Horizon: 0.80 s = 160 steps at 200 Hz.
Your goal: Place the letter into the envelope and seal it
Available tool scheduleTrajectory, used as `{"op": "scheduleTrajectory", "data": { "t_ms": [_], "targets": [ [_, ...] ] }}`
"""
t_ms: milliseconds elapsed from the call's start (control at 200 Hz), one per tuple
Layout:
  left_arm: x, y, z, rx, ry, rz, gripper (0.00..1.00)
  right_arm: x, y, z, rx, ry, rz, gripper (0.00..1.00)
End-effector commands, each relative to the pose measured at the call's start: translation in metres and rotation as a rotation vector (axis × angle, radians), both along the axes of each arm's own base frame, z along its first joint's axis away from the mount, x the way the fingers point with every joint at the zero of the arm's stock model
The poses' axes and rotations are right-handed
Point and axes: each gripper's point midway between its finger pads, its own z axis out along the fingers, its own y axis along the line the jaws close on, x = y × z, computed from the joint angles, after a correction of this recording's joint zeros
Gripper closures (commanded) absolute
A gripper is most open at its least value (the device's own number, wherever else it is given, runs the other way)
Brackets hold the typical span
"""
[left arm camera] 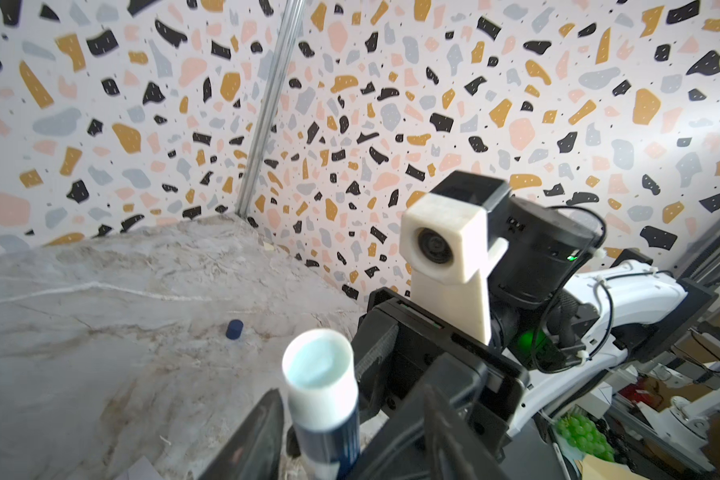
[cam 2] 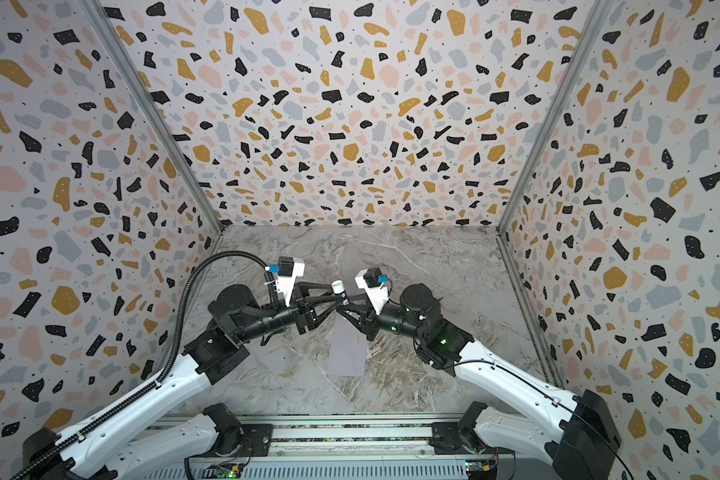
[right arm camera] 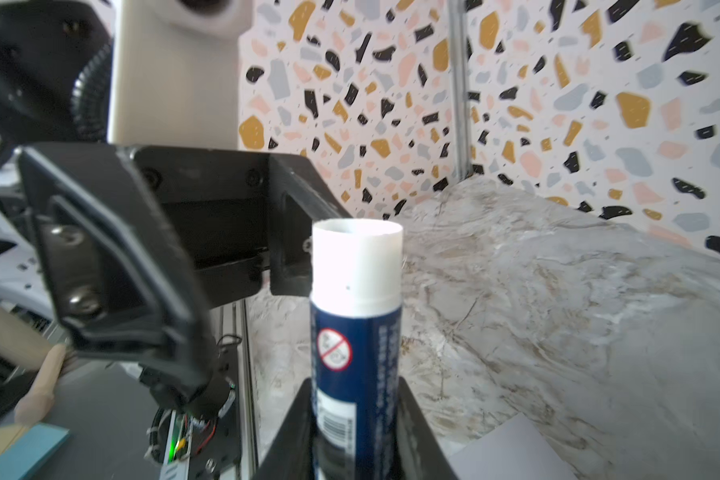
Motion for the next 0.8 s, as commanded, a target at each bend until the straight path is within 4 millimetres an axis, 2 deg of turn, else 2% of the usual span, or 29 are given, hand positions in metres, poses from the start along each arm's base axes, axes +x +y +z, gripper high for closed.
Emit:
{"op": "scheduleTrajectory", "data": {
  "t_ms": [0,300,796],
  "targets": [
    [-0.008,0.012,0.031,-0.104,-0.106,0.03,0.39,0.004,-0.017,0.048,0.174,-0.047,-0.077,0.98],
    [-0.013,0.007,0.03,-0.126,-0.066,-0.022,0.37,0.0,-0.02,0.055,0.24,-0.026,-0.068,1.0],
    [-0.008,-0.008,0.023,-0.143,-0.024,-0.073,0.49,-0.012,0.001,0.046,0.223,-0.001,0.002,1.0]
  ]
}}
